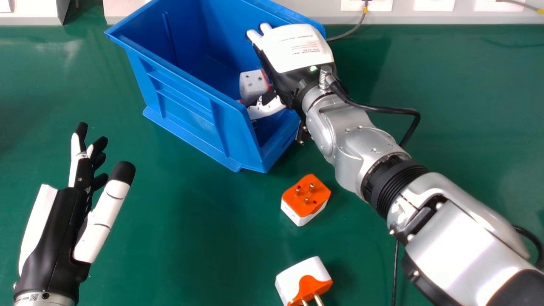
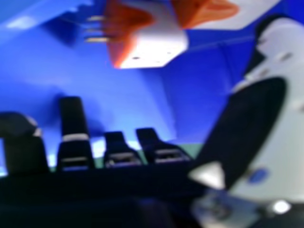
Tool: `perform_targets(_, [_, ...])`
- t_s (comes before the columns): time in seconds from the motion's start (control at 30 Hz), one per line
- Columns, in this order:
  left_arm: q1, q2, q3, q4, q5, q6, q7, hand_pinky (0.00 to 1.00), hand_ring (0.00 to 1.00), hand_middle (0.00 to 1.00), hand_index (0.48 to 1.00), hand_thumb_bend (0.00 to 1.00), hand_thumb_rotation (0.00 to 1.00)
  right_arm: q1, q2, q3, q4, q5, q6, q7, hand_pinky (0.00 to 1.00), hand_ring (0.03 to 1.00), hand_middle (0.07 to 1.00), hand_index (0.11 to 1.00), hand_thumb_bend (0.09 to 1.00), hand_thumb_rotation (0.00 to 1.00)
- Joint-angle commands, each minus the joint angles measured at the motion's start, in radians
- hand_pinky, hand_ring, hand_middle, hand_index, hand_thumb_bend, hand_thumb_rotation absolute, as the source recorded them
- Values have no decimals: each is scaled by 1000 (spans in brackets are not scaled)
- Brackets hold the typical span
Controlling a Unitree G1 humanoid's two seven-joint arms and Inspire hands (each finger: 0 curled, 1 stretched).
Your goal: Pick all objects and put in blue box
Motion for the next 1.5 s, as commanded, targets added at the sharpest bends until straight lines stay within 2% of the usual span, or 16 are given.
perform_targets(0.0, [-3, -5, -2, -24, 3, -3, 9, 933, 976, 982, 962, 683, 1000, -13, -10, -1, -19, -6, 7, -25, 842, 990, 996, 990, 503, 561])
perform_targets(0.23, [-18, 1, -2, 3, 2, -14, 7, 933, 976, 982, 962, 682, 1000, 2, -30, -6, -58, -6, -2, -49, 880, 999, 1000, 999, 493, 571])
perform_targets(0.5, [-35, 8, 1, 15, -2, -7, 1, 935, 978, 984, 964, 668, 1000, 94, -141, -21, -261, -21, -18, -78, 910, 1000, 1000, 1000, 442, 547])
perform_targets(0.67, [-41, 15, 4, 20, -7, -6, -5, 936, 979, 985, 966, 662, 1000, 272, -218, -87, -578, -18, 41, -68, 927, 1000, 1000, 992, 409, 508])
perform_targets(0.87, [-38, 25, 11, 23, -18, -10, -15, 936, 981, 987, 968, 651, 1000, 562, -297, -137, -1024, -108, 154, -62, 956, 1000, 1000, 984, 391, 474])
perform_targets(1.03, [-36, 28, 14, 23, -25, -8, -22, 934, 989, 994, 974, 633, 1000, 782, -306, -176, -1323, -187, 241, -44, 988, 1000, 1000, 992, 390, 463])
perform_targets(1.17, [-38, 28, 19, 28, -24, -6, -26, 935, 992, 999, 980, 628, 1000, 935, -293, -202, -1490, -228, 274, -41, 989, 1000, 1000, 998, 396, 458])
perform_targets(1.27, [-38, 28, 22, 26, -25, -2, -28, 936, 993, 1000, 981, 635, 1000, 1052, -274, -215, -1586, -249, 279, -45, 984, 1000, 1000, 994, 400, 454])
perform_targets(1.47, [-44, 25, 20, 35, -19, -3, -25, 936, 993, 1000, 981, 638, 1000, 1209, -246, -234, -1634, -247, 240, -75, 937, 990, 1000, 979, 414, 444])
